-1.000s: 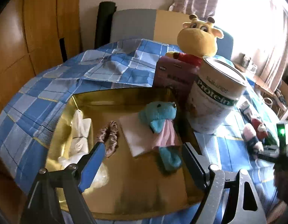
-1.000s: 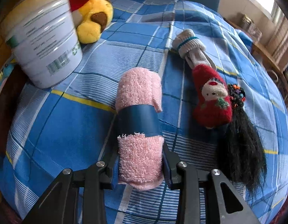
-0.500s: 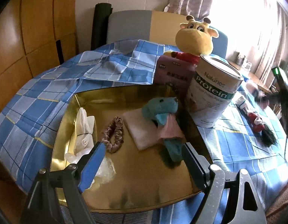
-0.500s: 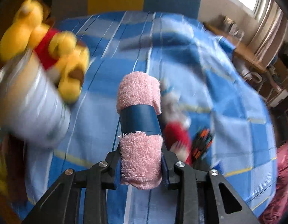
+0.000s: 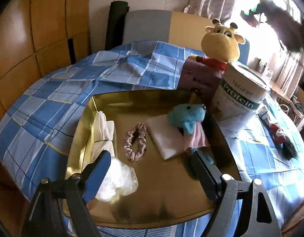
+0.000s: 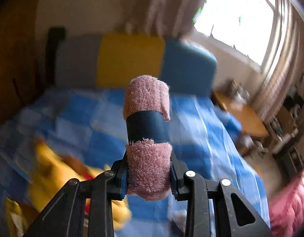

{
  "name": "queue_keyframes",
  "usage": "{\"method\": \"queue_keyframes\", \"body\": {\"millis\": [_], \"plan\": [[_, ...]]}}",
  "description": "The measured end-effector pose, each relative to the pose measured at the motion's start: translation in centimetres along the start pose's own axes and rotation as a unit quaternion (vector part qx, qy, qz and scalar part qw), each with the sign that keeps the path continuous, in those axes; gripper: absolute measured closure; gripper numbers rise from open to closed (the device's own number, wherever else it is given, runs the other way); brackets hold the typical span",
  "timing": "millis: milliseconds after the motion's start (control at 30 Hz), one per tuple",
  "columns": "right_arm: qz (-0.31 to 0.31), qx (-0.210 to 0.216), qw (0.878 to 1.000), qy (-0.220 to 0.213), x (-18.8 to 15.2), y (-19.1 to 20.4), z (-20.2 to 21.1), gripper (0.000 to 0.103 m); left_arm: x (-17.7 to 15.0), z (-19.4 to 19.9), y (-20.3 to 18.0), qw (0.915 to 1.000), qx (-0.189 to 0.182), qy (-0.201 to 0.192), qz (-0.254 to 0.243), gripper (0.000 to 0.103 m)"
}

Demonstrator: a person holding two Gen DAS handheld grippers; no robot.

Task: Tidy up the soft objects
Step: 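Carry the rolled pink towel to the gold tray and release it with right tool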

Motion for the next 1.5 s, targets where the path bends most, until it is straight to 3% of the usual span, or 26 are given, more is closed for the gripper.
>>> {"method": "queue_keyframes", "body": {"millis": [133, 233, 300, 467, 633, 800, 967, 1133, 1300, 1500], "plan": [[0.067, 0.069, 0.994, -0.044, 1.7, 6.4, 2.4, 0.071, -0.3, -0.3, -0.1, 1.0000, 0.002, 0.006, -0.003, 0.018], [0.132, 0.141, 0.980, -0.049, 0.3, 11.7, 3.6, 0.071, -0.5, -0.3, -0.1, 1.0000, 0.003, 0.006, -0.003, 0.018], [0.193, 0.187, 0.963, -0.035, -2.2, 15.6, 4.2, 0.071, -0.6, -0.2, 0.0, 1.0000, 0.003, 0.005, -0.003, 0.018], [0.307, 0.249, 0.918, 0.020, -10.0, 22.2, 4.4, 0.071, -0.8, 0.2, 0.2, 1.0000, 0.005, 0.002, 0.002, 0.018], [0.355, 0.279, 0.890, 0.068, -16.7, 24.7, 3.6, 0.071, -1.2, 0.9, 0.3, 1.0000, 0.008, -0.004, 0.002, 0.018], [0.372, 0.291, 0.874, 0.114, -21.4, 25.6, 1.7, 0.071, -1.6, 1.6, 0.4, 0.9998, 0.014, -0.010, 0.005, 0.016], [0.361, 0.276, 0.876, 0.161, -25.4, 25.8, -0.2, 0.071, -1.9, 2.2, 0.8, 0.9996, 0.021, -0.014, 0.012, 0.014], [0.296, 0.251, 0.898, 0.209, -28.2, 24.8, -2.4, 0.071, -2.4, 2.4, 1.1, 0.9992, 0.026, -0.015, 0.025, 0.011], [0.245, 0.235, 0.917, 0.207, -29.3, 24.6, -3.0, 0.070, -2.7, 2.5, 1.1, 0.9988, 0.033, -0.015, 0.031, 0.009], [0.194, 0.283, 0.922, 0.182, -29.0, 23.4, -1.6, 0.059, -3.2, 2.5, 2.1, 0.9977, 0.041, -0.013, 0.052, 0.005]]}}
Point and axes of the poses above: each gripper's, at about its wrist camera, not at the fingertips, and z roughly against the way its jaws point, y to its left, x to its top, the point moved 1 cm from there along -z, roughly the way its jaws point, and after that the axes turned 6 degrees about y, right-handed, at the moved point
